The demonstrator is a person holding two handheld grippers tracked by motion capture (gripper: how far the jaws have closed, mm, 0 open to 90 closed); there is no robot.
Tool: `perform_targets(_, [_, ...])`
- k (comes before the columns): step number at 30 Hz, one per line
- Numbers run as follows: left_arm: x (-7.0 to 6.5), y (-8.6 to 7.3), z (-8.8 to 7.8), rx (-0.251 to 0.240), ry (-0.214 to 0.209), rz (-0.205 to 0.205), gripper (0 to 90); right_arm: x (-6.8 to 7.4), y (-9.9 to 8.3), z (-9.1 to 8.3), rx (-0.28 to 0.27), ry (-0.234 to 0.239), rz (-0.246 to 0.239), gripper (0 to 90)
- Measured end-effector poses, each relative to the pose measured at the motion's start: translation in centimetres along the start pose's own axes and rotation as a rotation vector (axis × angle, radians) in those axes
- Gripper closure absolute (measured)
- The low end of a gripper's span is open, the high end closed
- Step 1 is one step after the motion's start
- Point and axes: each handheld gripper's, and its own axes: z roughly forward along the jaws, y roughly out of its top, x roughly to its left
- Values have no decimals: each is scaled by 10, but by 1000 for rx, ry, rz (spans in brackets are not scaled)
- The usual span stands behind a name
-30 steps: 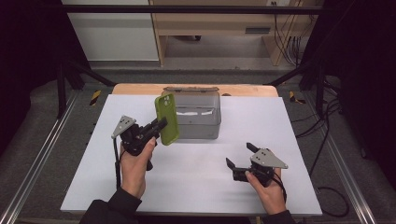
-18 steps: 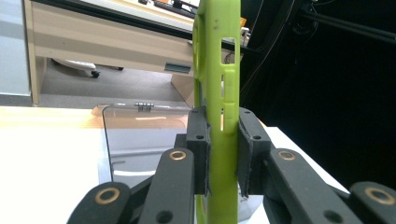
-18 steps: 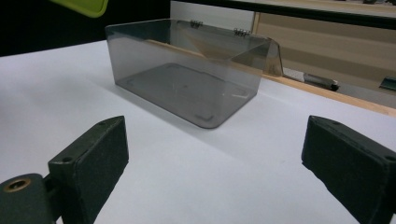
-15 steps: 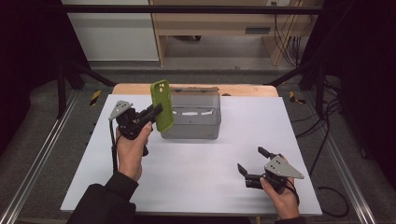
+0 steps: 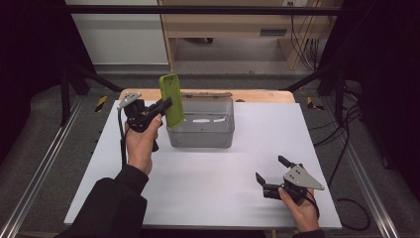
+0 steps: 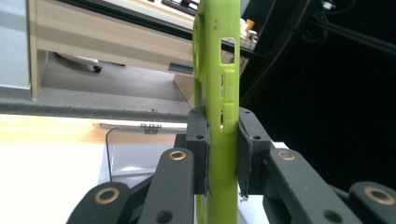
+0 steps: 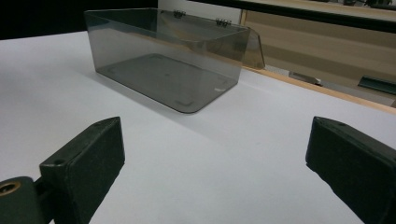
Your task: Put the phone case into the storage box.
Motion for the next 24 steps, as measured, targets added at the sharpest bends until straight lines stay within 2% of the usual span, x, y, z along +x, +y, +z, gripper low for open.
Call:
perform_targets(3, [-1, 5, 8, 7, 7, 24, 774, 2, 2, 1, 8, 0, -2, 48])
perform_targets(6, [0, 8, 14, 11, 7, 28, 773, 2, 2, 1, 25, -12, -11, 40])
perform_targets(10, [1, 10, 22, 23, 15, 48, 774, 0, 2, 0, 29, -5, 7, 41])
perform_targets(17, [6, 11, 32, 33, 27, 29, 774, 4, 1, -2, 29, -2, 12, 54])
perform_targets(24, [8, 12, 37, 34, 34, 28, 774, 5, 2, -3, 32, 4, 19, 58])
